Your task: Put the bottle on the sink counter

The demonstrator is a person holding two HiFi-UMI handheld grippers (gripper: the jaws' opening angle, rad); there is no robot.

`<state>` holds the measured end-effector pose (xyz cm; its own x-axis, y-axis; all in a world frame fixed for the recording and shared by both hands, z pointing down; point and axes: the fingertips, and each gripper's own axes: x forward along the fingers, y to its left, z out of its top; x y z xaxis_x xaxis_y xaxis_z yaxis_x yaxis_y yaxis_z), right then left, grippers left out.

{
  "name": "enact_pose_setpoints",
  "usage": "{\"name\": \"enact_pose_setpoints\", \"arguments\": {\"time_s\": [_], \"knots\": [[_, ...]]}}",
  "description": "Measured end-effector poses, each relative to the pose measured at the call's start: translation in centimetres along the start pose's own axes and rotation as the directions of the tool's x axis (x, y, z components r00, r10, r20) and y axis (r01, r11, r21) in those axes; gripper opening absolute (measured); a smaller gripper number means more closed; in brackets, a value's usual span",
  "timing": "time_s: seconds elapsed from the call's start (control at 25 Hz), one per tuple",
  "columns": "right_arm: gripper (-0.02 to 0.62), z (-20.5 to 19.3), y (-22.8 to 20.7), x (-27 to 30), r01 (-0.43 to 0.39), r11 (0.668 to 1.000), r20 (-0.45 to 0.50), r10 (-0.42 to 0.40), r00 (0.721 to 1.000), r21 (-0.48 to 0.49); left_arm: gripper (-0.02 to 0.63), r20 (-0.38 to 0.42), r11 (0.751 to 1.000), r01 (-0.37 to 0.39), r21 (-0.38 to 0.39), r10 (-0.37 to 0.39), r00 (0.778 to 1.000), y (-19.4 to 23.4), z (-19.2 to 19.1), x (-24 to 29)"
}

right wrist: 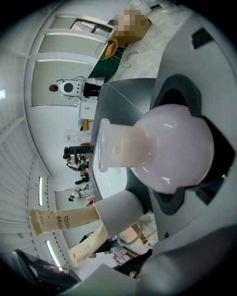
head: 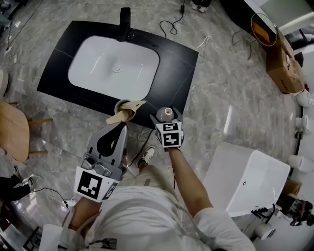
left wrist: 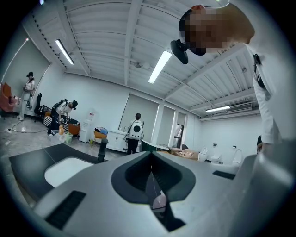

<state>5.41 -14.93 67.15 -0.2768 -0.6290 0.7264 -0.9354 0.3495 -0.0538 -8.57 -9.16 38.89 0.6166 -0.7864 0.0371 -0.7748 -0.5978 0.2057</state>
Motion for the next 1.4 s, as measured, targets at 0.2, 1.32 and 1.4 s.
{"name": "enact_pose_setpoints", "arguments": {"time_s": [0.2, 1.32, 1.4], "knots": [[0.416, 0.0, 0.0, -0.2, 0.012, 1.000, -0.008, -0.012, 1.000, 0.012, 0.014, 0.004, 1.000, -0.007, -0.002, 0.007, 1.000, 0.4, 0.4, -0.2], [0.416, -0.2, 0.1, -0.5, -0.001, 1.000, -0.019, 0.002, 1.000, 0.021, 0.014, -0.005, 1.000, 0.002, -0.017, -0.002, 1.000, 0.8, 0.0, 1.2], [0.416, -0.3, 0.1, -0.5, -0.008, 1.000, -0.024, 0.009, 1.000, 0.013, 0.014, -0.007, 1.000, 0.007, -0.017, -0.007, 1.000, 0.7, -0.1, 1.4]]}}
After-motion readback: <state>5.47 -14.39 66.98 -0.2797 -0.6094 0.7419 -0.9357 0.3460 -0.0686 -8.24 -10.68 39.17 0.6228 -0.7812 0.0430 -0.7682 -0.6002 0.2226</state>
